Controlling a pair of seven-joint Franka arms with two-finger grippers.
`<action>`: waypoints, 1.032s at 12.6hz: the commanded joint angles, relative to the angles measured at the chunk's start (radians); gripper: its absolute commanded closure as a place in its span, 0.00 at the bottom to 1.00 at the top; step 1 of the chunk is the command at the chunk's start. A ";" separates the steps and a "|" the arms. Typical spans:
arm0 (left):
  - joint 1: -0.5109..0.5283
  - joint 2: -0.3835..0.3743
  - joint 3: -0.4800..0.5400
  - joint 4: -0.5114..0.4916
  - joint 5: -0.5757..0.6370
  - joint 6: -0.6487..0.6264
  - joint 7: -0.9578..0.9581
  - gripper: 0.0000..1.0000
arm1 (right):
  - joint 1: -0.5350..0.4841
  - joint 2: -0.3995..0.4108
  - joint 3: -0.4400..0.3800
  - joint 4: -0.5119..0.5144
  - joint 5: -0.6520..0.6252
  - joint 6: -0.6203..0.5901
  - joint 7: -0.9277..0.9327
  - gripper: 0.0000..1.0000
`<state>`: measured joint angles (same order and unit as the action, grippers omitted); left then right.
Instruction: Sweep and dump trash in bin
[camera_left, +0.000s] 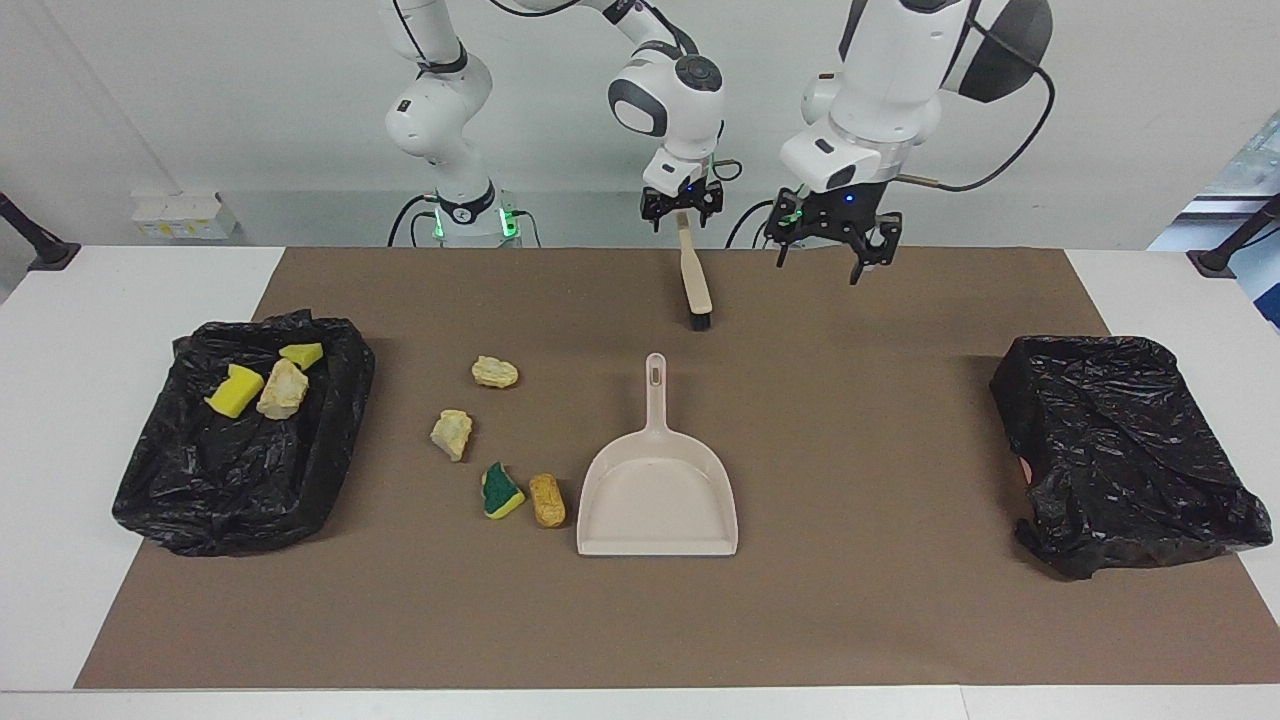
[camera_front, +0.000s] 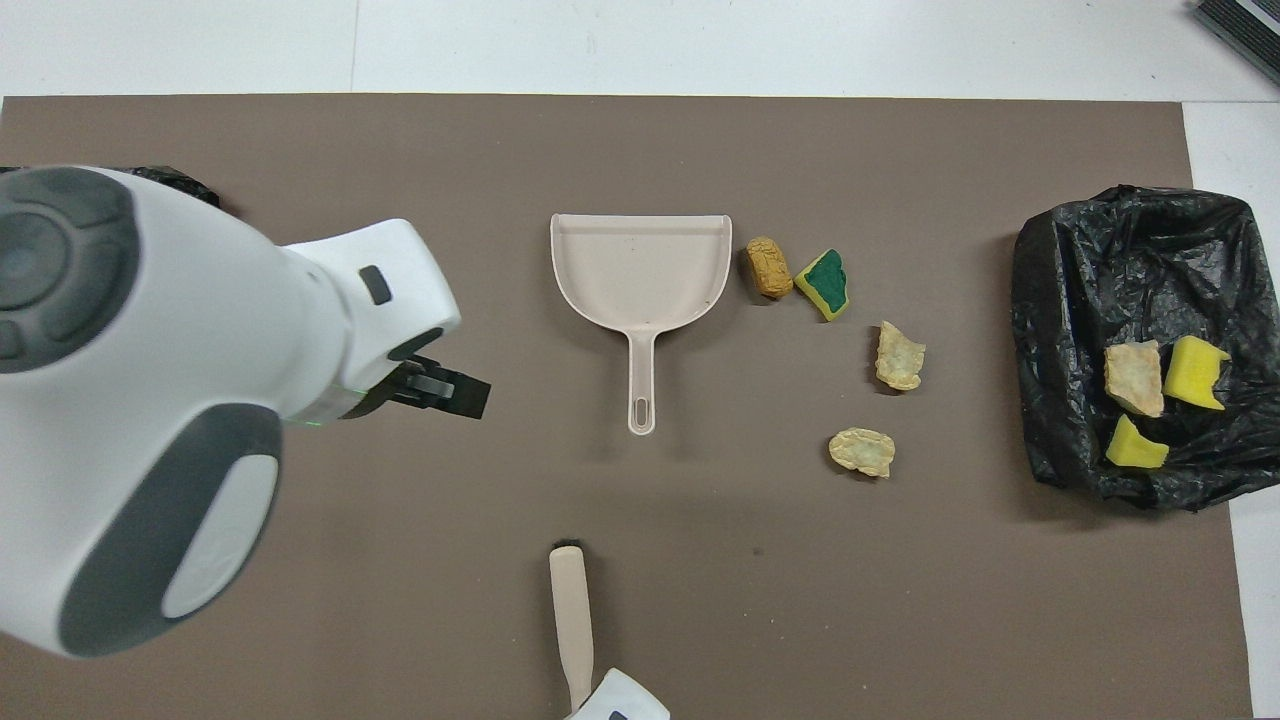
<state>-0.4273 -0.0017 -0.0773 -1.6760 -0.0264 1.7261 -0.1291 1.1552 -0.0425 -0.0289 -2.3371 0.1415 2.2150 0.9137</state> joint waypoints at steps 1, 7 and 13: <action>-0.068 0.034 0.017 -0.022 0.003 0.071 -0.046 0.00 | 0.001 0.004 -0.005 -0.013 0.020 0.046 -0.012 0.22; -0.180 0.228 0.017 -0.021 0.013 0.282 -0.210 0.00 | 0.003 0.041 -0.002 -0.005 0.015 0.097 -0.027 0.53; -0.209 0.350 0.019 -0.021 0.014 0.460 -0.340 0.00 | 0.000 0.032 -0.003 0.015 0.004 0.048 -0.013 0.99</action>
<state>-0.6234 0.3340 -0.0742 -1.6972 -0.0253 2.1638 -0.4441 1.1585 0.0017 -0.0296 -2.3304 0.1410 2.2877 0.9104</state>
